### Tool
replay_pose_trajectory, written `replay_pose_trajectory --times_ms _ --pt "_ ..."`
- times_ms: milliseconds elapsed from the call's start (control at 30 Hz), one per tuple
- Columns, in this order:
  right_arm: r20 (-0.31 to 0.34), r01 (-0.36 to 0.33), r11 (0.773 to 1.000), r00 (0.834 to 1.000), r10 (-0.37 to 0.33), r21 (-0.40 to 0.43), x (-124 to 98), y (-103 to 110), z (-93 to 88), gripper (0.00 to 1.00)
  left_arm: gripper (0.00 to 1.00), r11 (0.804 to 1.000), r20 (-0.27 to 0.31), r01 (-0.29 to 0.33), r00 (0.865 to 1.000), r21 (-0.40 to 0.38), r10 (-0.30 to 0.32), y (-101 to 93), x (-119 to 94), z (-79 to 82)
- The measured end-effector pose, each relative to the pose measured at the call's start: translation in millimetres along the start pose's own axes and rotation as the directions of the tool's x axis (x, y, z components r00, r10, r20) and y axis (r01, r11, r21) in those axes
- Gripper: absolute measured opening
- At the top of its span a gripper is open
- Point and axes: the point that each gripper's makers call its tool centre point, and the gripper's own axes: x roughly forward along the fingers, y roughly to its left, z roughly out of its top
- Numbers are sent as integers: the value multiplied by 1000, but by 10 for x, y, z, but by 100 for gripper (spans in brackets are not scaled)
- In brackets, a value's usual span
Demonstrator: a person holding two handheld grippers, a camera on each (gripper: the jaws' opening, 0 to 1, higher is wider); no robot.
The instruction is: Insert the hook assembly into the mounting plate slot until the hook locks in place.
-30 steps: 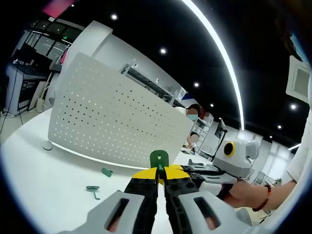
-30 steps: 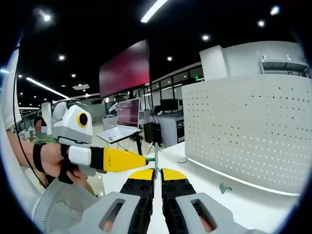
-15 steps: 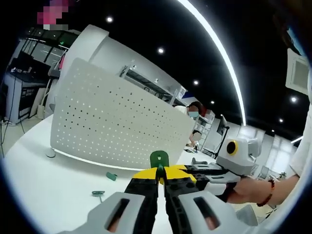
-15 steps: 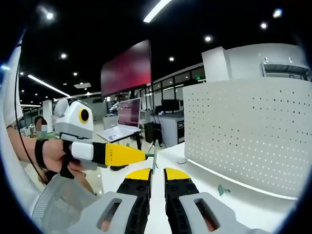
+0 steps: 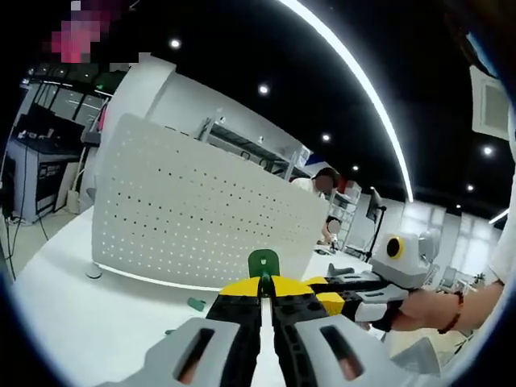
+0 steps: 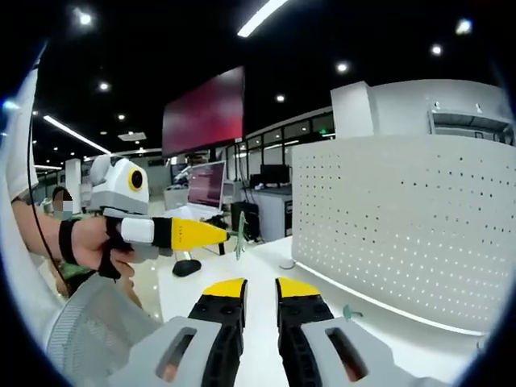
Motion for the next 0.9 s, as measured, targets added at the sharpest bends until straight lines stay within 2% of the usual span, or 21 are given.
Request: replay_pose_trajectory --times_ms 200,267,367,467,500,667,733,900 --pt "-10 15 1000 1000 -15 -1 -99 -21 -79 15 2 998 32 -51 998 38 50 104 19 94" --pt "-14 16 1000 1000 -16 0 -120 -22 -95 15 2 998 41 -58 998 20 57 130 39 124" --pt "-17 22 1000 1000 -22 1 -157 -36 -112 16 2 991 20 -82 997 109 81 163 74 129" --pt "-14 27 1000 1000 -27 -1 -211 -44 -122 16 2 995 40 -66 997 70 63 164 125 197" --pt "-15 25 1000 1000 -25 1 -221 -46 -126 17 2 994 42 -78 996 76 75 190 133 213" --pt "-25 33 999 999 -32 13 -291 -89 -192 17 2 987 67 -108 993 121 101 266 194 370" --pt "-24 38 999 999 -38 21 -320 -107 -209 17 2 986 83 -119 990 113 110 318 220 443" --pt "-36 36 999 999 -35 17 -373 -105 -248 18 2 972 107 -175 981 158 159 425 268 571"
